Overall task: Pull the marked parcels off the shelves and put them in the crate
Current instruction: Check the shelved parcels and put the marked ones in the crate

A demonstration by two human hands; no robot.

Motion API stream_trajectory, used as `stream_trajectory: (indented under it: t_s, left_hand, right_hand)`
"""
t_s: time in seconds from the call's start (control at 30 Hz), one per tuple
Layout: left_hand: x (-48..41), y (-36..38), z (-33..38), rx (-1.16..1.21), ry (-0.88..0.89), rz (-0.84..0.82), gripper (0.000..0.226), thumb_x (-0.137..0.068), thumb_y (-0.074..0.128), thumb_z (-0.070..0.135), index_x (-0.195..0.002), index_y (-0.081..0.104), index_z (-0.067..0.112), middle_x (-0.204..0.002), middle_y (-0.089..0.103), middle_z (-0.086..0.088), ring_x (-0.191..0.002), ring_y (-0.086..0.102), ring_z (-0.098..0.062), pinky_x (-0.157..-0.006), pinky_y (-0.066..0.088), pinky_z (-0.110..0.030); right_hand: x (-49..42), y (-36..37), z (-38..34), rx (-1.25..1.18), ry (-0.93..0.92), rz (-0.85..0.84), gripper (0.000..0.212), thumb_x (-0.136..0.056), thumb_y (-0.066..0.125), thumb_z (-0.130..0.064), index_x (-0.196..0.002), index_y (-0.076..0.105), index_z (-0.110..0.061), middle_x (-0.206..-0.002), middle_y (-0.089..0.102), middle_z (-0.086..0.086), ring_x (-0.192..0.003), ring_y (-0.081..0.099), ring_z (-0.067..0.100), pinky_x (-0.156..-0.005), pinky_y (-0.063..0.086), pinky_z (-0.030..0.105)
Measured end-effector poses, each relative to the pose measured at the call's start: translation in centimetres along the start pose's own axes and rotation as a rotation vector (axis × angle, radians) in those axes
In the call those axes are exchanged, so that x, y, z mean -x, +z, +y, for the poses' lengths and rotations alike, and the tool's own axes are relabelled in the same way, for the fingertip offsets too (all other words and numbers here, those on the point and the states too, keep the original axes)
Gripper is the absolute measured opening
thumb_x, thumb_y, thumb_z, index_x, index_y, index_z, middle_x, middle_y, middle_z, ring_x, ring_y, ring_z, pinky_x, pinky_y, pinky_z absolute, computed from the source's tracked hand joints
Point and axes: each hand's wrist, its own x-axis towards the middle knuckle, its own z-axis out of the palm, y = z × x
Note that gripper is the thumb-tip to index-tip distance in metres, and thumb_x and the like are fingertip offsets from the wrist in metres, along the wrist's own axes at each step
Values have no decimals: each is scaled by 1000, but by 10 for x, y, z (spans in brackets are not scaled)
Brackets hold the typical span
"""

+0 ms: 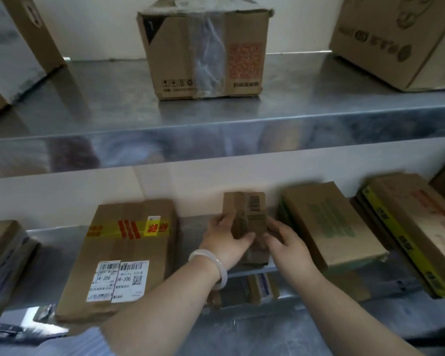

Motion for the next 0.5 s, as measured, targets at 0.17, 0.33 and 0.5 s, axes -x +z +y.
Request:
stream_trajectory:
  t_s: [0.17,0.33,0.5]
  left_hand:
    - [3,1,9,67,-112,47,83,-66,60,69,-141,32,48,-142,36,-2,-122,50,-29,-103,46,-41]
    - [4,-8,11,270,-103,73,81,-54,65,63,-131,41,50,-133,51,0,-112,57,-20,-96,51,-34]
    - [6,-23,13,403,-61,106,51,-70,70,51,-114,47,59,-110,56,26,-102,54,0,-86,42,-20]
  right_hand:
    - [7,11,-3,-136,-50,15,32,-98,51,-18,-122,63,-35,-121,62,-20,-117,54,-2,-103,44,29]
    - [5,-1,-7,-138,-53,-50,37,-98,51,-15,-117,56,-47,-118,60,-28,-114,53,-12,-93,44,10]
    - [-10,-22,-11,-48,2,35,57,-93,61,-25,-147,40,-27,-143,48,-8,-134,42,8,-108,32,23]
